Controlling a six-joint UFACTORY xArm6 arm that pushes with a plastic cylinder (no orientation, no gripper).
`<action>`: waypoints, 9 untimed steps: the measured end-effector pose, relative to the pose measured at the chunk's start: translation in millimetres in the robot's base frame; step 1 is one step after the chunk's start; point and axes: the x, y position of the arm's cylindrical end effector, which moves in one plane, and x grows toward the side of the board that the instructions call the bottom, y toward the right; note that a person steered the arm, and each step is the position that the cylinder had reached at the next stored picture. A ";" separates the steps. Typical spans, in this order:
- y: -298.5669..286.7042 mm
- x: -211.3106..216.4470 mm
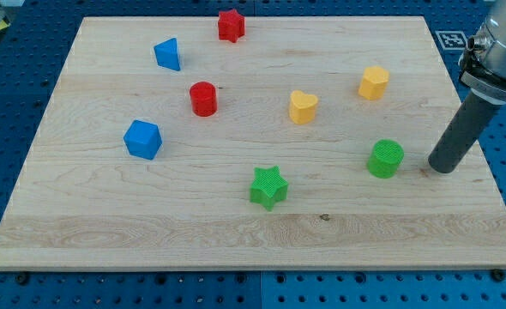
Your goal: Push the green circle diagonal to the green star
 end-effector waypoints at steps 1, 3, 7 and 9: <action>-1.5 0.0; -28.3 0.0; -110.7 0.0; -123.8 0.0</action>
